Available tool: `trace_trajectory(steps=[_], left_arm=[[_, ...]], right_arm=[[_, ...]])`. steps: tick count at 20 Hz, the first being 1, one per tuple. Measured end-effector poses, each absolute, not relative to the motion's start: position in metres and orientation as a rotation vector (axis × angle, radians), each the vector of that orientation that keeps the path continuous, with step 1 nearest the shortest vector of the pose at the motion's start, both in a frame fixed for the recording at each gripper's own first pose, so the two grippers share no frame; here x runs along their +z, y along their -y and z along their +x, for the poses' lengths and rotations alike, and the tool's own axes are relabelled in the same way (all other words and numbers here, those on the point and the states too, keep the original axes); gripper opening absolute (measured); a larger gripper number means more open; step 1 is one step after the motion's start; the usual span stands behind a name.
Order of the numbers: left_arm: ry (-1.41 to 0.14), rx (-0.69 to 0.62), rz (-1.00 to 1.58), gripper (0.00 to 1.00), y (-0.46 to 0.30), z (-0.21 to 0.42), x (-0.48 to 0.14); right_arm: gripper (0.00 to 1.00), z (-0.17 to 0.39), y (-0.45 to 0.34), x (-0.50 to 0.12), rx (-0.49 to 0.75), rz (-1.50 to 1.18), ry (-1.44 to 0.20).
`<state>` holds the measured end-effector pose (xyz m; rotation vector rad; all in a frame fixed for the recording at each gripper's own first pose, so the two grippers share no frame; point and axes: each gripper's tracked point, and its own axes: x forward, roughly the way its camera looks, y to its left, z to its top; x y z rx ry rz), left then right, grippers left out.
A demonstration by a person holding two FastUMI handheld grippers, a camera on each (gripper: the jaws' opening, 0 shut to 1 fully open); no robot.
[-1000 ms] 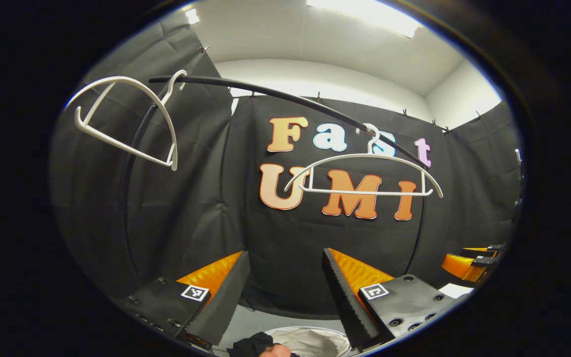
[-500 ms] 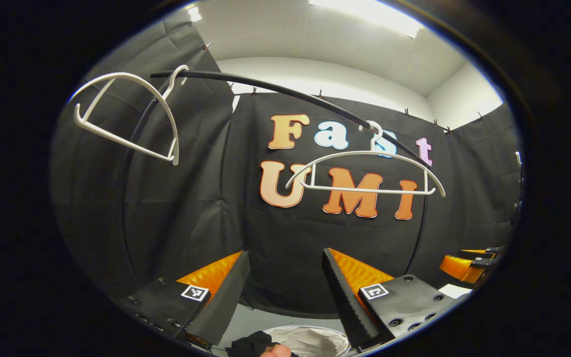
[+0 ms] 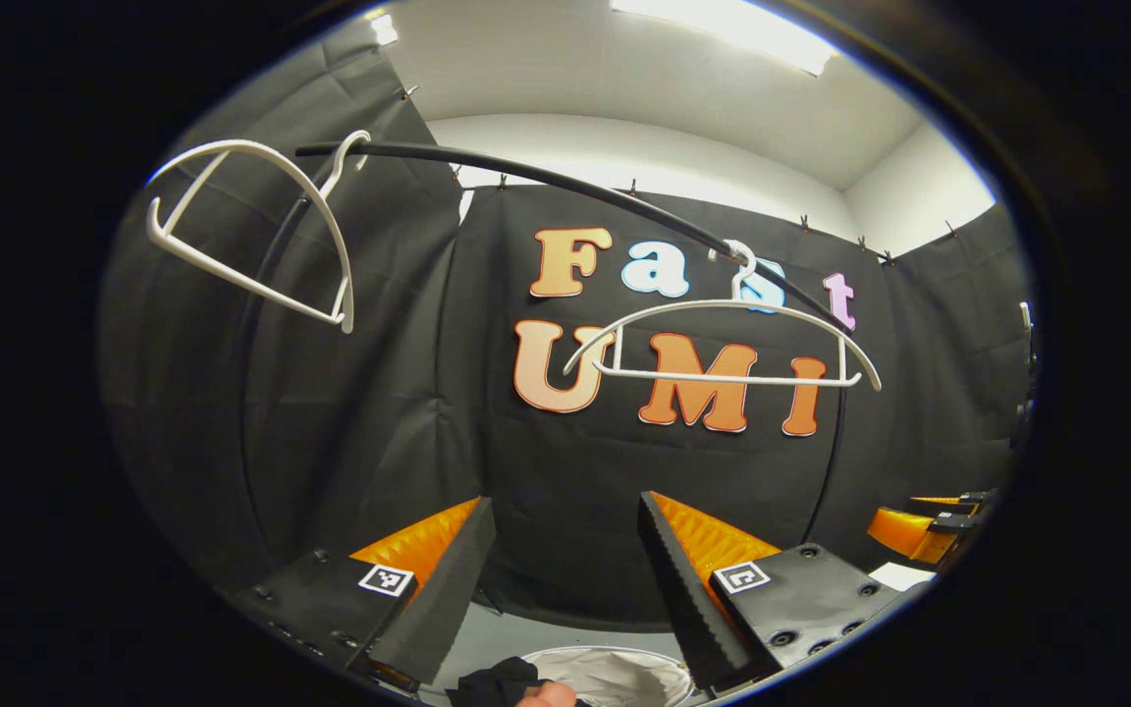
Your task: Grasp the clothes on the hanger with both hands and then place them into the laundry hamper below.
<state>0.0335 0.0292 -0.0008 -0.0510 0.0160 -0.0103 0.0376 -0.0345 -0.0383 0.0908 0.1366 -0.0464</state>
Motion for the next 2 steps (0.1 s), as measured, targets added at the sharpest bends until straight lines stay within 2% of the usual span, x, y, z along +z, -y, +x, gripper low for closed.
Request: trace_trajectory(steps=[2], left_arm=[[-0.016, -0.011, -0.053, 0.97, -0.0284, 0.0340, -0.0014]], right_arm=[[0.92, 0.0359, 0.0356, -0.0384, -0.044, 0.089, -0.138]])
